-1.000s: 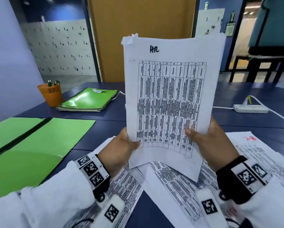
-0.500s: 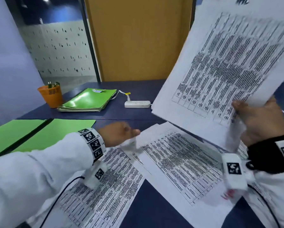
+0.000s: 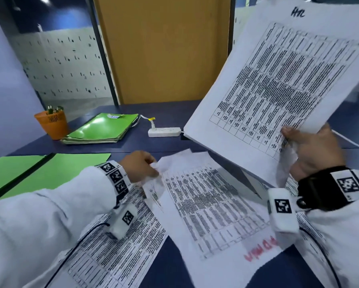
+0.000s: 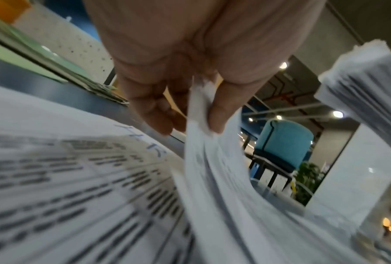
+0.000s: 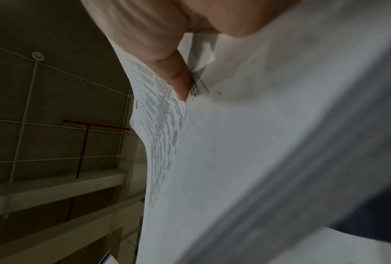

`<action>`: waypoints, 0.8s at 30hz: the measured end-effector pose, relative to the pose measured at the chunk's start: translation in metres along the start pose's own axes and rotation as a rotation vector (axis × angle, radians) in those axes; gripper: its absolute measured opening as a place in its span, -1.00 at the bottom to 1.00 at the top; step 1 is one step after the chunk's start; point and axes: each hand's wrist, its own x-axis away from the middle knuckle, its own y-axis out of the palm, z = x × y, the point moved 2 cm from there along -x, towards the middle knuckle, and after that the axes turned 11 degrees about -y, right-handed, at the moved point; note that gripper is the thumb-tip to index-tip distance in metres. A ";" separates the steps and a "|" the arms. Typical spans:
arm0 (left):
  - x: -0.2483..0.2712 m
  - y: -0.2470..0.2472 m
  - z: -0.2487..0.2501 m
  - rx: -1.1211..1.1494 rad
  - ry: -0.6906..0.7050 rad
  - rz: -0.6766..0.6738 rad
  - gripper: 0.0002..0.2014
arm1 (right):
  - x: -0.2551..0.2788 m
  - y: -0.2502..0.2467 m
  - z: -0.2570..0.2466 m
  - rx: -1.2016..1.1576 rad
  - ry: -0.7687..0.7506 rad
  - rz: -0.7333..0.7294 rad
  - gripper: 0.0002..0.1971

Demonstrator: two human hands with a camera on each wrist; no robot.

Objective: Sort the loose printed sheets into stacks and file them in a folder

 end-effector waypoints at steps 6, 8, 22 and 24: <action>0.006 -0.023 -0.003 0.949 0.015 -0.125 -0.85 | 0.003 0.005 0.015 -0.120 0.175 -0.196 -0.43; 0.016 -0.035 0.005 1.038 0.069 -0.127 -0.89 | 0.011 0.012 0.021 -0.144 0.254 -0.305 -0.27; 0.055 -0.071 0.033 1.385 0.202 -0.456 -0.09 | 0.043 0.034 0.053 0.171 0.235 -0.678 -0.03; 0.063 -0.070 0.034 1.424 0.302 -0.508 -0.05 | 0.043 0.034 0.050 0.098 0.264 -0.659 -0.20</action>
